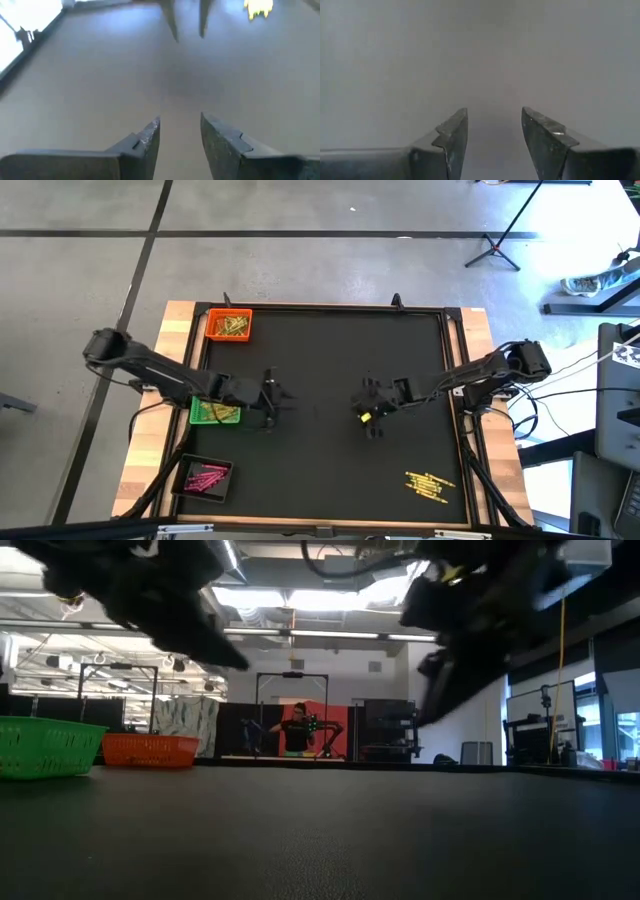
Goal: Sort crayons
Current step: Put the yellow crayon into the green bin
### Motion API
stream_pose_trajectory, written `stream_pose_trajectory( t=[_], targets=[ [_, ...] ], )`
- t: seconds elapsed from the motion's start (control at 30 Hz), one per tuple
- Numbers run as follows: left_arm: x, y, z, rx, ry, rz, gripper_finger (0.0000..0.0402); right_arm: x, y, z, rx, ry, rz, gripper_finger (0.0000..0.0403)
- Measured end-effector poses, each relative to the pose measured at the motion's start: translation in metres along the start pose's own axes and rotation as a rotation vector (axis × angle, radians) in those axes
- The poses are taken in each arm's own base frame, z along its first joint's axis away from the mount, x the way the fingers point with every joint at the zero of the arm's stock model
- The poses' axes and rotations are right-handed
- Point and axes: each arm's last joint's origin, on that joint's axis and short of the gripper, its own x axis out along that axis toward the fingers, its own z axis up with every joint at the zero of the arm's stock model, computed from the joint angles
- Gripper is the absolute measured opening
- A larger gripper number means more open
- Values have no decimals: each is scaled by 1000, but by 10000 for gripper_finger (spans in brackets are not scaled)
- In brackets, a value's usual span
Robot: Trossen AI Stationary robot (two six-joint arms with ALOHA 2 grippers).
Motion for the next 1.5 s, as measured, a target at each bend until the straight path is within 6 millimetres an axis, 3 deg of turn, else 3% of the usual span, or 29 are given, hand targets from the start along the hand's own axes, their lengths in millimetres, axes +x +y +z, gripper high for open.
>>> stream_pose_trajectory(
  t=[0.17,0.43,0.67,0.93,1.17,1.5],
  targets=[
    [33,0,-3,59,-162,-33,124,-14,29,-11,71,225,8,184],
    [76,6,-19,58,-334,-79,124,-31,71,-48,337,551,2,184],
    [81,4,-25,68,-335,-86,124,-46,114,-72,532,679,14,184],
    [81,4,-27,74,-309,-89,124,-63,155,-102,615,754,2,184],
    [81,4,-27,74,-306,-89,124,-64,164,-130,593,734,-63,184],
    [81,4,-27,73,-305,-84,124,-51,157,-153,595,734,-69,184]
  ],
)
